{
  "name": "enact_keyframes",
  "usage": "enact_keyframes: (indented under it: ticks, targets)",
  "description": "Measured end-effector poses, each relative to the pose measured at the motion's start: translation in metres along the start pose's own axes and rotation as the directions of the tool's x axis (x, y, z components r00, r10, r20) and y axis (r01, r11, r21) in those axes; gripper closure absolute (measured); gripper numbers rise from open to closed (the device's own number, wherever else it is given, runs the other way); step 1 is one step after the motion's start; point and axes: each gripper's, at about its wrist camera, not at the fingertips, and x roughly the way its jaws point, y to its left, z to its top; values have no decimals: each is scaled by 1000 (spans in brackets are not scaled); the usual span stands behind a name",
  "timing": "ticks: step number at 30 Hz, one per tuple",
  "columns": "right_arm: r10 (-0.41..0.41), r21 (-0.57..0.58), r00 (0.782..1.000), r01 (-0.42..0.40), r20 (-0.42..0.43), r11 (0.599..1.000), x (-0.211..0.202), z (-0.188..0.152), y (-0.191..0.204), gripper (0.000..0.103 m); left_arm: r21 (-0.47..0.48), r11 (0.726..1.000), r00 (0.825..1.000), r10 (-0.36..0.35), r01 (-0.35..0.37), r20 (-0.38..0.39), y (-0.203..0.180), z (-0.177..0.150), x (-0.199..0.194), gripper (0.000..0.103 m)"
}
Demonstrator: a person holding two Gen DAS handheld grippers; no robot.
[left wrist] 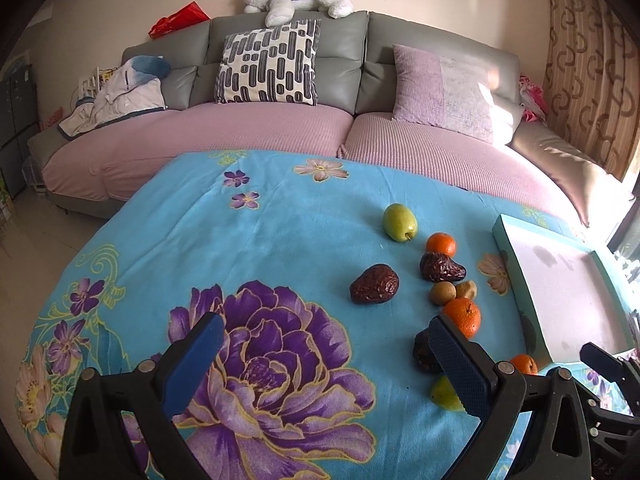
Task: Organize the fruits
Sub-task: 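Grasp an orange with the right tool while the left tool grasps a red date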
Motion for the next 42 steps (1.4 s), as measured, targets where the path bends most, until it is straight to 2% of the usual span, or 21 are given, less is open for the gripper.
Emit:
enact_keyframes:
  ticks: [1, 3, 6, 9, 13, 21, 25, 31, 35, 39, 42]
  targets:
    - [8, -6, 1000, -8, -12, 1000, 3, -1, 3, 37, 16, 1000, 1000, -14, 14, -22, -3, -1, 3, 0]
    - [26, -15, 999, -26, -28, 1000, 7, -2, 7, 50, 43, 999, 998, -21, 23, -61, -11, -2, 10, 0]
    - [39, -27, 998, -41, -48, 999, 14, -3, 12, 51, 53, 998, 995, -26, 31, -94, -17, -5, 17, 0]
    - [34, -26, 997, -36, -75, 999, 20, -5, 12, 51, 23, 999, 992, -39, 42, -124, -14, -4, 25, 0]
    - [37, -14, 995, -38, -89, 999, 26, -5, 8, 52, -17, 1000, 990, -20, 18, -137, -6, 7, 39, 0]
    - [27, -6, 993, -28, -113, 1000, 38, -3, 7, 56, -85, 995, 974, -75, 58, -216, -1, 19, 76, 9]
    - [3, -11, 993, -5, -120, 1000, 41, -2, 8, 61, -79, 995, 968, -85, 68, -236, -6, 24, 93, 13]
    - [-4, -13, 992, 2, -129, 1000, 44, -2, 6, 67, -80, 993, 963, -103, 86, -248, -12, 28, 109, 30]
    - [2, -7, 992, -3, -123, 1000, 43, -1, 5, 67, -71, 991, 962, -130, 116, -242, -15, 28, 108, 57]
    - [26, 5, 996, -26, -85, 1000, 34, 2, 4, 68, -76, 990, 964, -133, 119, -229, -15, 30, 104, 57]
    - [38, 16, 999, -37, -21, 999, 20, 6, 2, 68, -77, 989, 974, -136, 124, -181, -14, 37, 90, 57]
